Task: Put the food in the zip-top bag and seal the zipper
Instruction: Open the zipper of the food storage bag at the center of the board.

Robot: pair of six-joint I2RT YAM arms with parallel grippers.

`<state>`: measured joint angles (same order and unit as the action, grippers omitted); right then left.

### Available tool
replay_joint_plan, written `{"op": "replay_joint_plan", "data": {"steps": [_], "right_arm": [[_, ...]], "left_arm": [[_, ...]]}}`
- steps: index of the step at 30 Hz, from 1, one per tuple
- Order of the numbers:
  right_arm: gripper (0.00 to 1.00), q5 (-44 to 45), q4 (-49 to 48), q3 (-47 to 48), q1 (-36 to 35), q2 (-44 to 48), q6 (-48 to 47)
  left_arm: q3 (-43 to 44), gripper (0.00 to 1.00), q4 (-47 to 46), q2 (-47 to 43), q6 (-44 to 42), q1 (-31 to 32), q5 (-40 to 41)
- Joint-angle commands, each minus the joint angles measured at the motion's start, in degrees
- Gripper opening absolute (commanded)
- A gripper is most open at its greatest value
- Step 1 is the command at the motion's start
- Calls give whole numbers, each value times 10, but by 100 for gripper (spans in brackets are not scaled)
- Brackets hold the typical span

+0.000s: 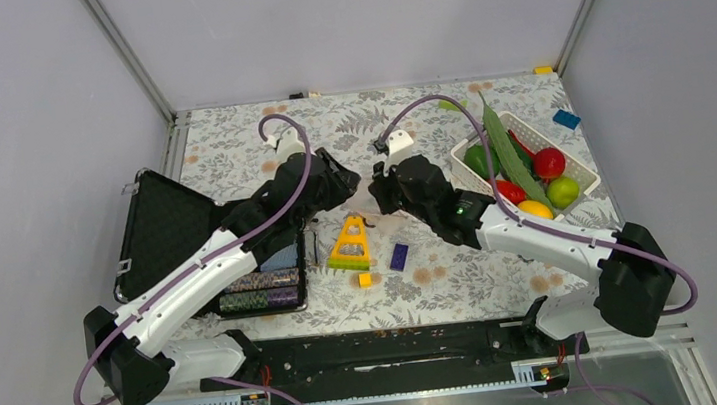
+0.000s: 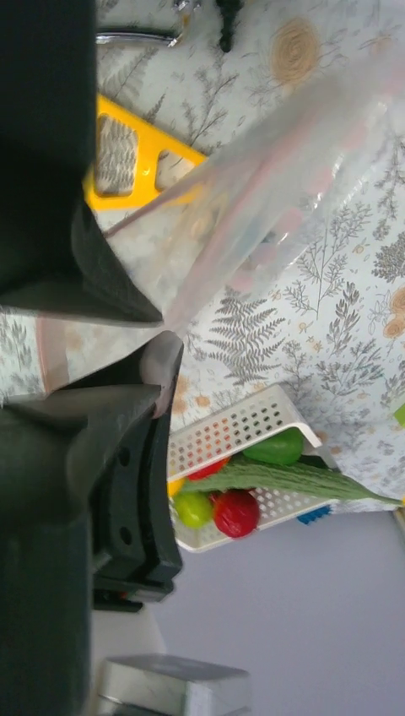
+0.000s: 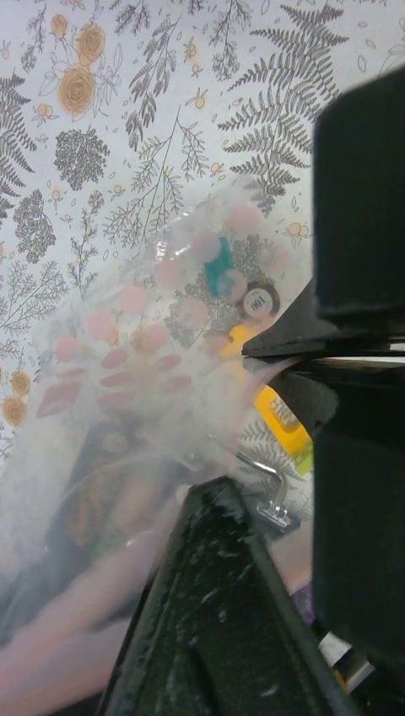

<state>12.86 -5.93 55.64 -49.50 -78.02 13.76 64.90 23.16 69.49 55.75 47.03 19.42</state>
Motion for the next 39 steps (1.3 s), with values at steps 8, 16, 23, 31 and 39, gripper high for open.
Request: {"op": "replay_joint_plan", "data": {"steps": [8, 16, 23, 31, 39], "right_arm": [[0, 58, 8, 26, -1, 39, 70], [0, 70, 23, 27, -2, 65, 117], [0, 45, 10, 30, -1, 57, 144], [0, 37, -3, 20, -2, 56, 143], [0, 30, -8, 10, -2, 50, 143]], "left_arm": [[47, 99, -5, -42, -133, 12, -54], [33, 99, 78, -96, -144, 19, 75], [32, 99, 45, -54, -106, 19, 52], [45, 83, 0, 11, -72, 18, 48], [66, 77, -24, 64, -64, 18, 42]]}}
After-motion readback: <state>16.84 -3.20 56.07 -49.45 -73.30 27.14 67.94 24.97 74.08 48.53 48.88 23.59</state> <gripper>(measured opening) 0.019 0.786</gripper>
